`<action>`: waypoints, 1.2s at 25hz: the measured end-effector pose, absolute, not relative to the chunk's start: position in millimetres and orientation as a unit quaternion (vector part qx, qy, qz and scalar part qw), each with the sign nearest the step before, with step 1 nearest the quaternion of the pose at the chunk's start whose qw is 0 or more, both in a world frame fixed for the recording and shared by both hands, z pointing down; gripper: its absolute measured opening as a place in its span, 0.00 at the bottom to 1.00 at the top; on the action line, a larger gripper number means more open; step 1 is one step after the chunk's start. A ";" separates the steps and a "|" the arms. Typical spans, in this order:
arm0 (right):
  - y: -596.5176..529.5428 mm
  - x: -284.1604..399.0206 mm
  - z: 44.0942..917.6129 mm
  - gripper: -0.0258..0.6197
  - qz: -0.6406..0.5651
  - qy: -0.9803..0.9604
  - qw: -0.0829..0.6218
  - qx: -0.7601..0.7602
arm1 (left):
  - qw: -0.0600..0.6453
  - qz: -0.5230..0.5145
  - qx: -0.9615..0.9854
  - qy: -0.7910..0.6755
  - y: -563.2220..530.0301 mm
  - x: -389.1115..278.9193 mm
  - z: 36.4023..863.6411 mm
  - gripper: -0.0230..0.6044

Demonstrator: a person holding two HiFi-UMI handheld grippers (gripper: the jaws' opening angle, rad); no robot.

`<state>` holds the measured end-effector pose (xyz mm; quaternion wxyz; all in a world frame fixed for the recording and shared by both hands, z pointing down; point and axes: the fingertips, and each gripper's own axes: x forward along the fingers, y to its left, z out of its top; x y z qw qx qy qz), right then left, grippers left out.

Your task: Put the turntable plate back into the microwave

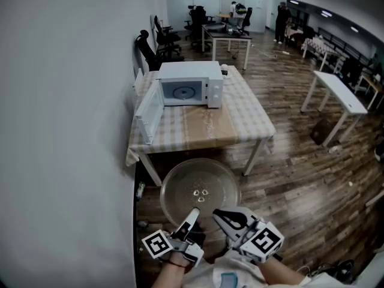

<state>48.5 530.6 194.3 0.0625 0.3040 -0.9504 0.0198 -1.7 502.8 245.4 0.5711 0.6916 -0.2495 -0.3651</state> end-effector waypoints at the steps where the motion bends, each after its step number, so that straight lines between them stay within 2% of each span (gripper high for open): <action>1: 529.7 48.5 196.3 0.09 0.022 -0.950 0.065 0.304 | 0.571 -0.364 0.692 -0.251 502.3 -1.5 246.3 0.08; 30: 521.8 33.5 193.0 0.09 0.030 -0.950 0.063 0.306 | 0.568 -0.370 0.689 -0.258 497.9 -18.7 244.3 0.08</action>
